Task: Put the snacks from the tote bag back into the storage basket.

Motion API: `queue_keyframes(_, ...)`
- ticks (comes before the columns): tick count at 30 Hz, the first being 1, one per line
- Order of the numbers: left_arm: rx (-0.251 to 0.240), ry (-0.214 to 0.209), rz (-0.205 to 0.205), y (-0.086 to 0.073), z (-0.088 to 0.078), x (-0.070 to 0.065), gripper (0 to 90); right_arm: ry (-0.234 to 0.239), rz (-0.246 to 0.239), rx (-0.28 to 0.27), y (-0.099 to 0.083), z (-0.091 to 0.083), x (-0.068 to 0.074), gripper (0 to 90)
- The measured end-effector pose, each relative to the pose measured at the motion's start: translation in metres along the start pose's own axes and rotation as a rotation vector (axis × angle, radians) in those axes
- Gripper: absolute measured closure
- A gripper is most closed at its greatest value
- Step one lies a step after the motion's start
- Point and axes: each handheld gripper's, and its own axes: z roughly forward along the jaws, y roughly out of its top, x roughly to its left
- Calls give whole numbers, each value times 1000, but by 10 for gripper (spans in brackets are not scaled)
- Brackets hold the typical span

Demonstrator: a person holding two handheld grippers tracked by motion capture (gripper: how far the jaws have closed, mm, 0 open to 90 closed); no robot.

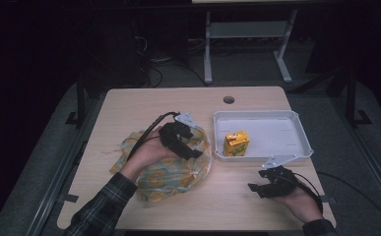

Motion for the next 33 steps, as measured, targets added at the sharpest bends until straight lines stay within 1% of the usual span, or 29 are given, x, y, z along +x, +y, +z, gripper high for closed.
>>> queue_keyframes(4, -2, 21, -17, -21, -16, 2, 208, 2, 7, 11, 7, -4, -3, 573)
queue_keyframes(5, 0, 29, -17, -27, -20, 3, 208, 3, 19, 10, 9, -4, -4, 621)
queue_keyframes(6, -9, 35, -27, -32, -24, 3, 208, 4, 24, 16, 10, -4, -6, 668)
queue_keyframes(8, 0, 48, -27, -43, -31, 3, 206, 0, 35, 19, 13, -3, -9, 755)
queue_keyframes(9, -5, 52, -37, -48, -34, 3, 205, -1, 39, 23, 15, -3, -11, 801)
queue_keyframes(10, -4, 52, -41, -54, -37, 3, 203, -1, 45, 25, 16, -3, -13, 844)
queue_keyframes(12, -3, 60, -51, -65, -43, 3, 199, -1, 53, 21, 20, -3, -18, 896)
queue_keyframes(15, -5, 86, -63, -83, -51, 3, 197, -7, 56, 23, 25, -4, -24, 896)
queue_keyframes(17, -8, 93, -83, -95, -55, 3, 195, -11, 56, 16, 29, -4, -27, 896)
queue_keyframes(19, -8, 111, -104, -109, -60, 4, 194, -14, 60, 12, 33, -5, -31, 896)
queue_keyframes(24, -12, 143, -147, -135, -72, 4, 194, -28, 59, 9, 43, -5, -41, 895)
queue_keyframes(25, -19, 152, -158, -141, -75, 3, 195, -29, 69, 8, 45, -5, -42, 895)
queue_keyframes(26, -16, 160, -152, -146, -78, 3, 194, -32, 71, 8, 47, -5, -45, 895)
queue_keyframes(27, -20, 162, -161, -149, -80, 3, 194, -39, 69, 8, 50, -5, -46, 895)
queue_keyframes(29, -23, 183, -171, -159, -87, 2, 191, -42, 72, 2, 54, -5, -49, 895)
queue_keyframes(31, -34, 200, -191, -169, -91, 0, 191, -43, 75, -4, 60, -5, -52, 896)
queue_keyframes(32, -33, 210, -189, -174, -94, 0, 191, -46, 72, -3, 62, -5, -53, 896)
queue_keyframes(33, -35, 216, -199, -179, -97, -1, 191, -51, 68, -3, 65, -4, -55, 896)
